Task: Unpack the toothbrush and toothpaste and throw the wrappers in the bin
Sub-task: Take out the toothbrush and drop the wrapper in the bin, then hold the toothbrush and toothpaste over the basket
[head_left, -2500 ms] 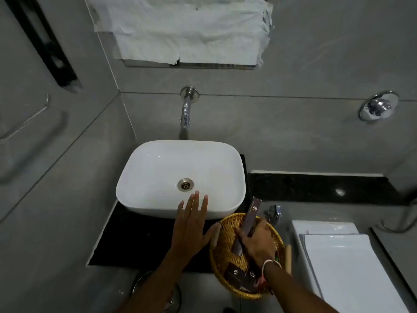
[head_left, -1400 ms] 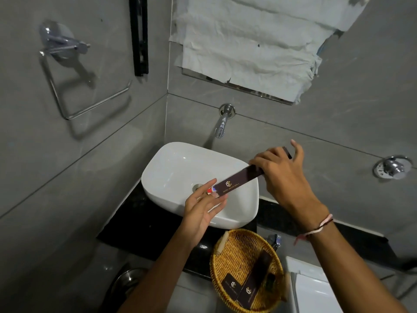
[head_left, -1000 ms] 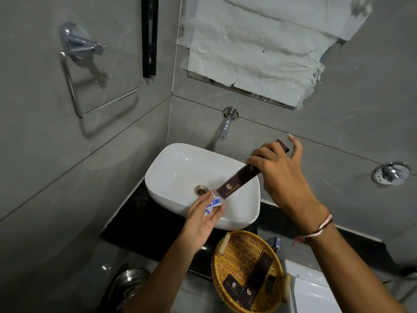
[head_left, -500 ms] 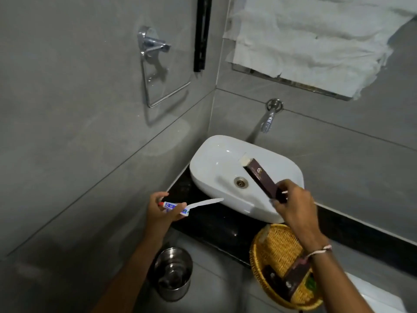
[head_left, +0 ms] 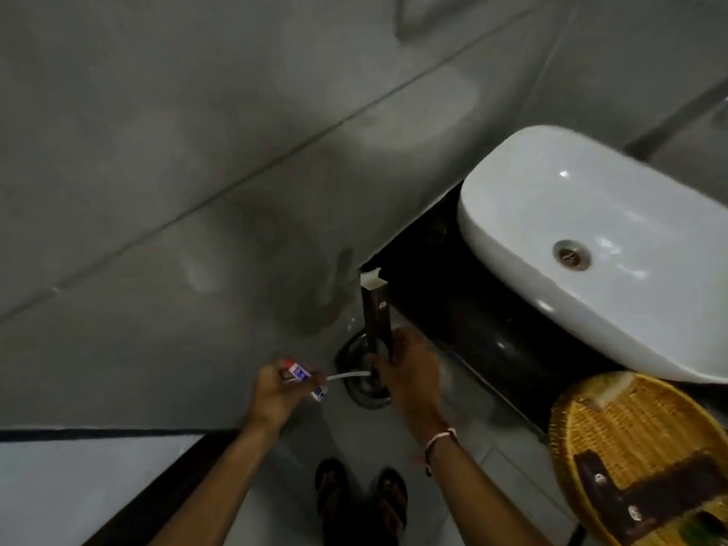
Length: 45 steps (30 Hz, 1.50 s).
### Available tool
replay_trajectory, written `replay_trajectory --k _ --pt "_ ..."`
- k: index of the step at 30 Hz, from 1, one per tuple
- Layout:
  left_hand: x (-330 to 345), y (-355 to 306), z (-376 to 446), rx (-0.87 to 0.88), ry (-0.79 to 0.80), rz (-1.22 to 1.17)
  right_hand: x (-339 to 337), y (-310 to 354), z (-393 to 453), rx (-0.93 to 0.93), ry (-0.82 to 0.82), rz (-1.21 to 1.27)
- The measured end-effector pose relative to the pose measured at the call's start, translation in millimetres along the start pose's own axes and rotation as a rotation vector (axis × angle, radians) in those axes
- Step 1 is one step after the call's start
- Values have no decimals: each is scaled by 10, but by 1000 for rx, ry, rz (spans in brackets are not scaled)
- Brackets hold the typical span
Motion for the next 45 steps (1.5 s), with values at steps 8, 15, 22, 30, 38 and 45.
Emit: replay_trajectory --k 8,15,22,30,38,45 --pt "332 1506 799 -128 -66 141 1121 -1493 405 64 99 -26" --pt "616 2440 1074 -181 -32 281 1546 -2508 786 116 71 18" --pt "614 2421 1114 -256 54 194 1769 -2700 264 10 583 -69" --pt "600 1199 795 -86 245 147 1443 -1840 -89 -87 755 -172" --pt "175 -458 283 129 155 55 445 -610 -21 -78 512 -233" --pt "637 -1712 -233 288 311 143 -705 143 5 -49 122 70"
Point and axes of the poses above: each hand's wrist, its own z-axis towards the middle knuckle, its own x-axis out of the palm, y = z × x, the point moved 7 cm from there along z, towards the middle knuckle, and after that the axes turned 8 degrees about -x, right-handed, at the moved point
